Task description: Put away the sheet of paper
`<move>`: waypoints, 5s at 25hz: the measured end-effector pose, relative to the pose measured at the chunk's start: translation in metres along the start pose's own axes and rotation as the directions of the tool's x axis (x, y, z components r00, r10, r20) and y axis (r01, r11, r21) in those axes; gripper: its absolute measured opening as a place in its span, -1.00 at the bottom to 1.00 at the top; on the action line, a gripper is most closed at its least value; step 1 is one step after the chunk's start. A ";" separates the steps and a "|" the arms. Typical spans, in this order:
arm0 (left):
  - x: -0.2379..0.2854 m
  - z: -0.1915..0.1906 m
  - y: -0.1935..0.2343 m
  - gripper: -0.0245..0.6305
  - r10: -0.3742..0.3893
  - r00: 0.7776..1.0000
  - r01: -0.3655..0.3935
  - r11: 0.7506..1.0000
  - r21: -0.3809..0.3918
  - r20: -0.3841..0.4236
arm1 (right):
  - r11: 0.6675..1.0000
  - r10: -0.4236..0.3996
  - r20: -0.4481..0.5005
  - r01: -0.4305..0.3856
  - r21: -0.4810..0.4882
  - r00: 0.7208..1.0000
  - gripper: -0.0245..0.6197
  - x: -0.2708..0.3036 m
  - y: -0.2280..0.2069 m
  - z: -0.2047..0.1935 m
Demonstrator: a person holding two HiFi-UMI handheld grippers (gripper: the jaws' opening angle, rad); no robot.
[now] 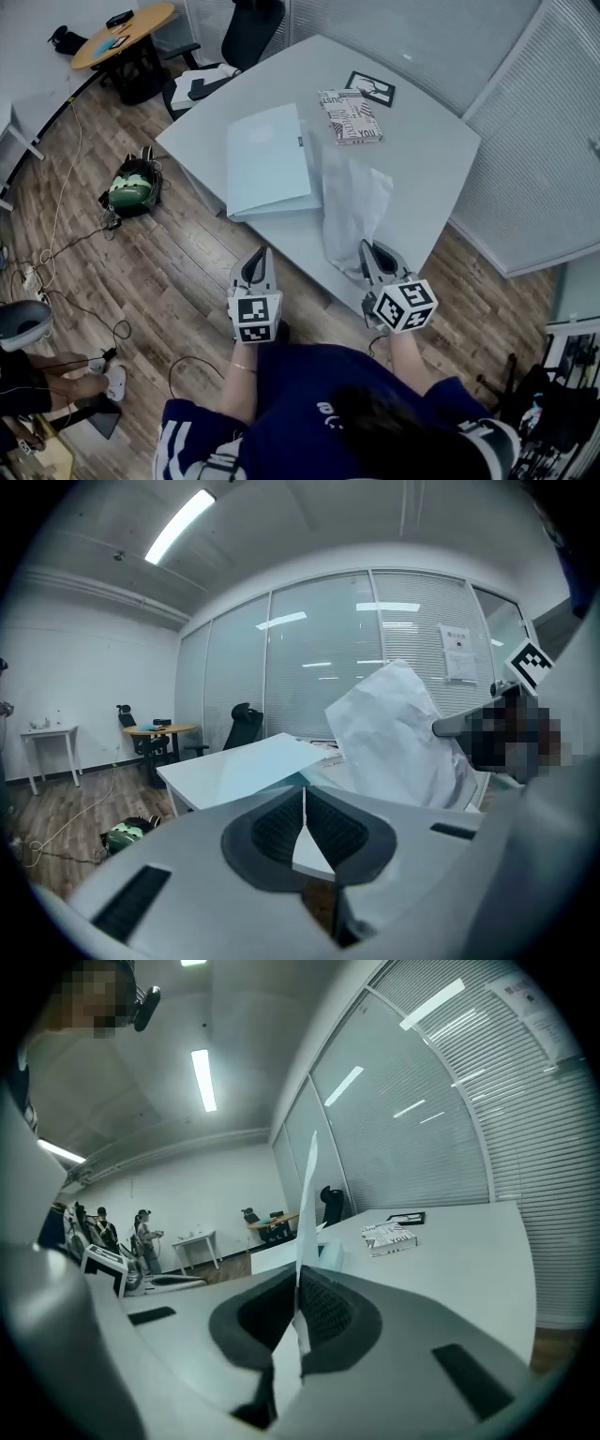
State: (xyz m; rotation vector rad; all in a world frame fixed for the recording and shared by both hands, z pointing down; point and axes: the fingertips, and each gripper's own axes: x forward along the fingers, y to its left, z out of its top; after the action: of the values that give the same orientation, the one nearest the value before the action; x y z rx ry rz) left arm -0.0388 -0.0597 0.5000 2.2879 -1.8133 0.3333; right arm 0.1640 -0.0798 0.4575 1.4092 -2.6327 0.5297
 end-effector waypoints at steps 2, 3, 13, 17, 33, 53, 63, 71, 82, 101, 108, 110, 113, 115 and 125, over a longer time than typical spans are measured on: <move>0.011 0.000 0.013 -0.91 -0.006 1.000 0.006 1.000 0.000 -0.014 | 1.000 -0.020 -0.003 0.020 0.008 1.000 -0.89 0.012 0.000 0.003; 0.016 0.000 0.020 -0.91 -0.007 1.000 0.007 1.000 0.002 -0.018 | 1.000 -0.029 -0.003 0.029 0.008 1.000 -0.89 0.018 0.001 0.005; 0.069 -0.006 0.046 -0.60 -0.132 0.984 0.146 0.982 0.119 -0.123 | 0.980 -0.192 0.018 0.190 0.055 0.981 -0.89 0.058 -0.013 0.006; 0.083 -0.006 0.050 -0.46 -0.136 0.978 0.169 0.962 0.214 -0.160 | 0.970 -0.237 0.045 0.233 0.067 0.971 -0.89 0.066 -0.015 0.013; 0.129 -0.016 0.028 -0.34 -0.049 0.959 0.168 0.894 0.416 -0.280 | 0.973 -0.222 0.085 0.216 0.079 0.971 -0.89 0.080 -0.051 0.047; 0.151 0.014 0.032 -0.59 -0.021 0.990 0.085 0.881 0.466 -0.141 | 0.981 -0.181 0.084 0.175 0.080 0.980 -0.89 0.088 -0.063 0.051; 0.126 0.050 0.072 -0.72 0.007 1.000 -0.007 1.000 0.031 0.012 | 0.995 -0.083 0.070 0.080 0.053 0.994 -0.89 0.090 -0.046 0.069; 0.105 0.057 0.117 -0.74 0.117 0.990 -0.097 0.970 -0.221 0.078 | 0.998 0.064 0.035 -0.063 -0.031 0.997 -0.89 0.110 -0.016 0.091; 0.076 0.043 0.179 -0.75 0.261 0.959 -0.157 0.811 -0.564 0.108 | 0.962 0.261 -0.033 -0.263 -0.069 0.965 -0.89 0.159 0.043 0.105; 0.064 0.023 0.230 -0.81 0.375 0.926 -0.289 0.768 -0.572 0.036 | 0.854 0.521 -0.148 -0.515 0.079 0.841 -0.89 0.245 0.126 0.101; 0.065 0.026 0.234 -0.82 0.374 0.927 -0.327 0.819 -0.471 0.007 | 0.918 0.395 -0.319 -0.357 0.174 0.862 -0.89 0.296 0.100 0.055; 0.067 0.028 0.236 -0.83 0.369 0.929 -0.323 0.823 -0.467 0.007 | 0.938 0.343 -0.371 -0.297 0.177 0.863 -0.89 0.311 0.087 0.042; 0.069 0.028 0.238 -0.82 0.368 0.930 -0.321 0.820 -0.474 0.008 | 0.965 0.261 -0.462 -0.208 0.162 0.848 -0.89 0.329 0.065 0.020; 0.071 0.029 0.236 -0.82 0.364 0.931 -0.319 0.827 -0.463 0.010 | 0.975 0.221 -0.526 -0.177 0.133 0.821 -0.89 0.335 0.055 0.004; 0.074 0.037 0.218 -0.82 0.322 0.947 -0.288 0.874 -0.391 0.023 | 0.995 0.090 -0.710 -0.094 0.034 0.698 -0.89 0.348 0.029 -0.056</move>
State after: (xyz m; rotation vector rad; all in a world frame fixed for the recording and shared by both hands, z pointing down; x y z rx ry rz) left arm -0.2328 -0.1889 0.4907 1.7779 -2.0696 -0.0796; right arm -0.0598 -0.3189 0.5919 0.8108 -2.0495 0.8703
